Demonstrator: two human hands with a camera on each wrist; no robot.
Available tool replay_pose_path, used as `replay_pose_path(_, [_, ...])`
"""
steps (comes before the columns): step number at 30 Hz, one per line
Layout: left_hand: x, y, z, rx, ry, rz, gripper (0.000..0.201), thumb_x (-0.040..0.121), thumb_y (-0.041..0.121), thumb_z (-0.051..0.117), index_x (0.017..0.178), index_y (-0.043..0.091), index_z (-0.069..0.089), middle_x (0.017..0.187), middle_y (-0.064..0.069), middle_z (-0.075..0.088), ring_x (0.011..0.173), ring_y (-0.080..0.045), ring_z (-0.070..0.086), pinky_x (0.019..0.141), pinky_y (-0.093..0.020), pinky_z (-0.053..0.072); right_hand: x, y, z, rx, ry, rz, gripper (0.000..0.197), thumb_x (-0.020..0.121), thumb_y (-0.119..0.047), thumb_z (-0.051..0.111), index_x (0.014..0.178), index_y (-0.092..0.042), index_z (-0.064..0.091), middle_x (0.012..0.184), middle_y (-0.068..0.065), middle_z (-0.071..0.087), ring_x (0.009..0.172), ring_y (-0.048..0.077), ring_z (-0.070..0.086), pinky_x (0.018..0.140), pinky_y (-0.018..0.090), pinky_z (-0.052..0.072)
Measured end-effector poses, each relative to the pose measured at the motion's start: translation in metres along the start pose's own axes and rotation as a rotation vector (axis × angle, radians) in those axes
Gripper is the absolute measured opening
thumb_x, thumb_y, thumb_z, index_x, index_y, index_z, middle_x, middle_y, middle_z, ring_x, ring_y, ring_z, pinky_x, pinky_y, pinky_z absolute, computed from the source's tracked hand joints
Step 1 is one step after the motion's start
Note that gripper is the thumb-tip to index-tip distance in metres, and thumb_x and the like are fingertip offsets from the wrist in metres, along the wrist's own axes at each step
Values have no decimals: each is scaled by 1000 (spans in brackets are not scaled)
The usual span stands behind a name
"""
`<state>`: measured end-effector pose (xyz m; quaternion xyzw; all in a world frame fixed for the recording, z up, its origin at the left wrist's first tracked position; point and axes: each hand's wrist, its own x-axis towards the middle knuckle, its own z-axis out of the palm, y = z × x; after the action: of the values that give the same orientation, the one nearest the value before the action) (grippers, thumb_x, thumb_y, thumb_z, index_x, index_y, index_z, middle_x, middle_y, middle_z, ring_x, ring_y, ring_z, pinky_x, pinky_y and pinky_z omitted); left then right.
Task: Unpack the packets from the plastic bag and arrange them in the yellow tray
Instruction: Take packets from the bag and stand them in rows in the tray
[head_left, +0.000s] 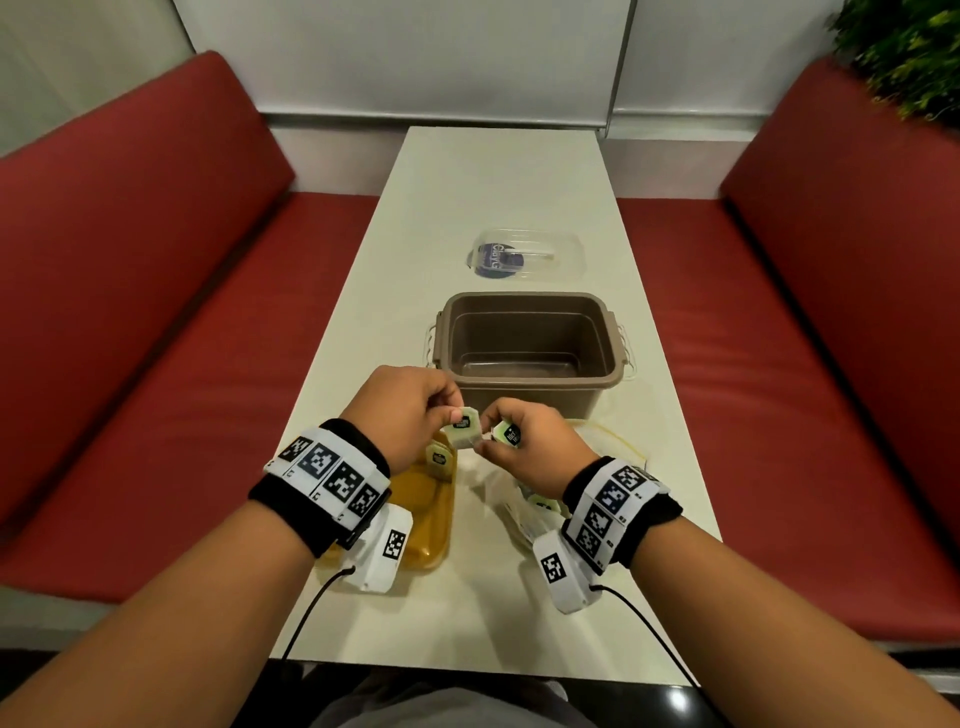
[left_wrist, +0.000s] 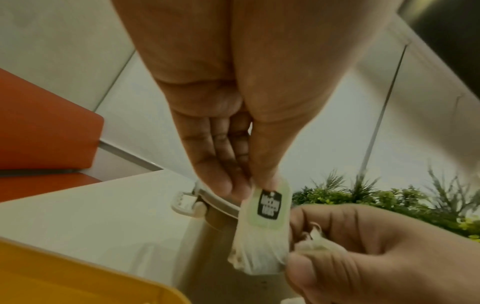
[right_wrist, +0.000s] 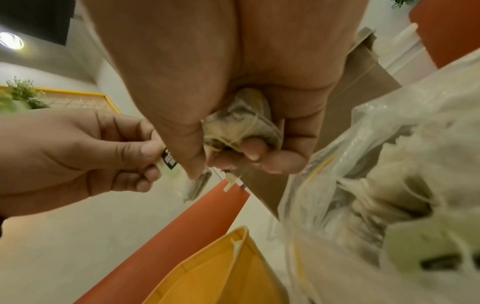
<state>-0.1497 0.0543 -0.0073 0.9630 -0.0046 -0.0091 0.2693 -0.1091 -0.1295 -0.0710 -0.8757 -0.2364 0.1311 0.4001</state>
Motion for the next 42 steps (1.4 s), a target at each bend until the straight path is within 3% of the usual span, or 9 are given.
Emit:
replay_pose_path(5, [8, -30, -5, 254, -221, -134, 14, 84, 13, 70, 79, 26, 72, 73, 13, 61, 78, -11, 62, 81, -25, 52, 9, -3, 20, -39, -49, 127, 14, 89, -30, 70, 97, -29, 59, 80, -5, 61, 71, 14, 58, 69, 33, 53])
replay_pose_path(9, [17, -47, 19, 318, -372, -202, 14, 82, 14, 71, 74, 25, 72, 74, 12, 64, 82, -12, 65, 82, -25, 52, 16, -9, 35, -70, -78, 212, 16, 87, -26, 70, 99, -26, 58, 86, -3, 61, 76, 21, 65, 72, 42, 60])
replay_pose_path(15, [31, -60, 49, 311, -360, -269, 6, 83, 23, 67, 78, 24, 71, 83, 8, 69, 86, -15, 65, 79, -26, 51, 22, -15, 46, -120, -165, 321, 41, 83, -24, 74, 119, -21, 54, 103, 4, 61, 73, 23, 68, 67, 38, 61])
replay_pose_path(19, [35, -70, 56, 322, -372, -343, 16, 84, 33, 66, 89, 19, 72, 91, -1, 71, 86, -20, 66, 81, -32, 55, 24, -14, 49, -89, -181, 352, 45, 82, -22, 76, 120, -20, 53, 100, 6, 62, 71, 24, 69, 62, 39, 62])
replay_pose_path(24, [34, -72, 60, 386, -584, -423, 42, 58, 56, 78, 80, 22, 66, 74, 1, 69, 68, -17, 67, 70, -31, 59, 24, -10, 52, -53, -164, 384, 43, 83, -17, 74, 121, -22, 54, 98, 5, 62, 67, 24, 71, 56, 36, 61])
replay_pose_path(27, [36, -74, 66, 351, -685, -417, 41, 53, 59, 76, 74, 26, 66, 67, 4, 71, 64, -17, 70, 69, -35, 61, 22, -8, 53, -44, -150, 384, 40, 84, -17, 73, 120, -22, 54, 99, 6, 63, 65, 23, 71, 55, 37, 61])
replay_pose_path(35, [33, -63, 65, 235, -654, -389, 35, 84, 54, 57, 69, 23, 62, 76, -5, 72, 72, -22, 72, 76, -40, 61, 21, -7, 55, -17, -158, 404, 38, 85, -24, 74, 117, -23, 53, 97, 4, 61, 68, 23, 71, 57, 35, 61])
replay_pose_path(40, [34, -68, 61, 220, -690, -420, 53, 58, 70, 62, 75, 21, 70, 69, -4, 73, 67, -24, 73, 73, -43, 61, 22, -4, 50, 19, -127, 409, 37, 85, -23, 76, 108, -22, 47, 93, 7, 68, 64, 24, 72, 60, 40, 62])
replay_pose_path(42, [34, -60, 47, 295, -639, -400, 59, 54, 73, 65, 77, 19, 67, 71, -2, 72, 69, -21, 71, 75, -37, 60, 23, -2, 47, 104, -100, 402, 33, 85, -20, 75, 101, -23, 46, 85, 10, 72, 62, 27, 72, 59, 47, 61])
